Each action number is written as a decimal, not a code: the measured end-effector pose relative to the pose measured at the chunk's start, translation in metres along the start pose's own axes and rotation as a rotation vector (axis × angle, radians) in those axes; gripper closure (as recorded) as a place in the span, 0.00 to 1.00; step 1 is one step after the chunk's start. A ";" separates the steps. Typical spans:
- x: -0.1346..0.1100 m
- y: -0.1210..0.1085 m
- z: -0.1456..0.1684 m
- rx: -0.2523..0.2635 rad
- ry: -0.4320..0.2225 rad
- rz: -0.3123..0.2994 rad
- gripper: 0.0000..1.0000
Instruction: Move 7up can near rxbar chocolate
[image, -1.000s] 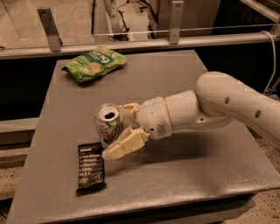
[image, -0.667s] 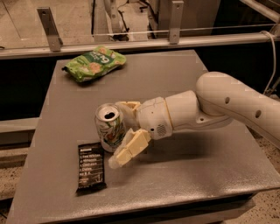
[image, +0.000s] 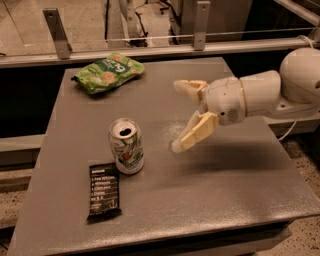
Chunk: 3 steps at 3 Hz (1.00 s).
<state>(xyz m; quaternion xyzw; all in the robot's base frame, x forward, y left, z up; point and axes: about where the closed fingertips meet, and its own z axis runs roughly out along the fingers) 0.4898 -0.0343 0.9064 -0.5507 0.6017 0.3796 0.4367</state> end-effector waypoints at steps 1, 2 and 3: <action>-0.012 -0.042 -0.070 0.101 -0.023 -0.063 0.00; -0.038 -0.062 -0.105 0.169 -0.043 -0.124 0.00; -0.039 -0.062 -0.105 0.169 -0.044 -0.126 0.00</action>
Offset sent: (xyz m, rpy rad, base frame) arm 0.0383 -0.0733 0.0402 0.0171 -0.1072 -0.0821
